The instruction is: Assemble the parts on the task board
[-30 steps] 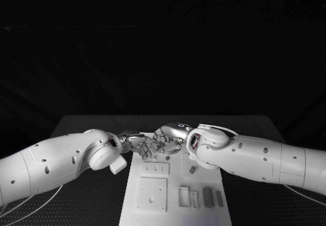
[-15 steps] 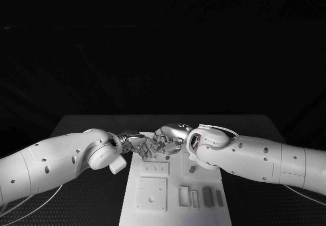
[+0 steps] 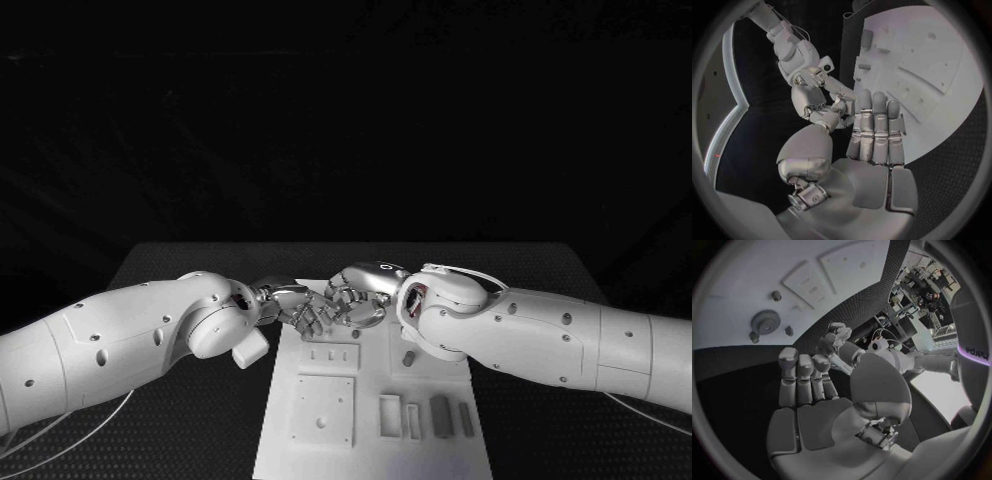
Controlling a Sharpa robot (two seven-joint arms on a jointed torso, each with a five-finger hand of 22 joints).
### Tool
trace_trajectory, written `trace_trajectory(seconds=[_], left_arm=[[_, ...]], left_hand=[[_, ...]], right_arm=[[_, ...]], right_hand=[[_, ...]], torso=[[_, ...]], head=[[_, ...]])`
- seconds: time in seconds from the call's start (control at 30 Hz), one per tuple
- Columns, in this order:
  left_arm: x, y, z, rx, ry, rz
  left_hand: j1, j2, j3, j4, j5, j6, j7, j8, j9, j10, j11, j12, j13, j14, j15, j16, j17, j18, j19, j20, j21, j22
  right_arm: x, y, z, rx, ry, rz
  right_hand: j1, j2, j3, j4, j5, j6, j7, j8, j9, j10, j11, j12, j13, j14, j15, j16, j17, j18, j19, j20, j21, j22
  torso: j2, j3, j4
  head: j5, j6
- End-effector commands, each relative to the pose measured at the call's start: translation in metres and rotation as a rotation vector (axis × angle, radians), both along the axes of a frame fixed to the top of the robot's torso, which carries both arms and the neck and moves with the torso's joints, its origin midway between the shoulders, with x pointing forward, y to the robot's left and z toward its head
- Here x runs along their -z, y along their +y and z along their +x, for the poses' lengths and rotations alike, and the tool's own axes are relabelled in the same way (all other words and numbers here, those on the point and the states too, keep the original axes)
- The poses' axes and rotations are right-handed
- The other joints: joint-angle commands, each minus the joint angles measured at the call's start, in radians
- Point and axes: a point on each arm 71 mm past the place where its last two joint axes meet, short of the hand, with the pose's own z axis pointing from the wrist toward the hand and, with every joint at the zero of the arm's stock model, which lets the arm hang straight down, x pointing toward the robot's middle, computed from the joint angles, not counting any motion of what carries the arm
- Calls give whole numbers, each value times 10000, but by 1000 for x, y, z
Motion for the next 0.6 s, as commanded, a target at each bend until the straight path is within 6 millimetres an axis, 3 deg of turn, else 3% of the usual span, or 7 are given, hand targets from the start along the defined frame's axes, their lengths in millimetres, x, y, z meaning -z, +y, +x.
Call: trace_trajectory(seconds=[0.03, 0.13, 0.23, 0.37, 0.6], left_arm=[[0, -2, -1, 209, 68, 55], [0, -2, -1, 162, 61, 77], [0, -1, 0, 112, 39, 81], [0, -1, -1, 149, 31, 52], [-1, -1, -1, 190, 2, -13]], left_hand=[[48, 48, 55, 15, 80, -21, 79, -53, 24, -11, 65, -48, 16, -50, -9, 26, -18, -81, -50, -110, 38, -16], [224, 217, 189, -51, 372, -20, 84, -84, 54, -18, 71, -61, 29, -59, -4, 30, -32, -81, -66, -101, 54, -18], [541, 376, 619, -33, 452, -29, 98, -147, 84, -34, 85, -92, 40, -77, 11, 24, -64, -91, -84, -85, 69, -31], [721, 494, 1129, 23, 324, -29, 111, -214, 127, -45, 102, -130, 52, -94, 34, 19, -100, -113, -115, -63, 88, -46], [608, 625, 1289, 26, 390, -11, 115, -241, 164, -52, 110, -151, 61, -120, 52, 14, -121, -131, -150, -46, 100, -51]], right_arm=[[0, 1, -2, -109, 26, 45], [0, 0, -2, -99, 23, 54], [0, -1, -2, -80, 27, 63], [0, -2, -2, -57, 47, 59], [1, -3, -2, -34, 69, 43]], right_hand=[[-22, -97, 66, -21, -46, 1923, -399, -33, 13, -827, -550, -33, 16, 182, -258, -53, 16, 689, 3, -39, 41, -16], [-23, -97, 70, -22, -45, 1923, -399, -34, 15, -826, -550, -32, 16, 184, -258, -53, 16, 689, 5, -39, 41, -16], [-25, -98, 75, -23, -44, 1924, -399, -35, 17, -825, -550, -32, 18, 186, -258, -53, 17, 689, 8, -40, 42, -17], [-26, -99, 80, -23, -43, 1926, -399, -36, 20, -823, -550, -31, 19, 189, -258, -52, 18, 689, 11, -41, 43, -18], [-29, -99, 88, -25, -42, 1928, -399, -38, 24, -820, -551, -31, 20, 193, -259, -52, 19, 689, 16, -43, 45, -19]], torso=[[-5, -2, -2], [-5, -1, 1], [-7, -1, 8], [-6, -4, 1], [-11, -5, 2]], head=[[3, -13], [10, -27], [14, -25], [31, -26], [29, -22]])
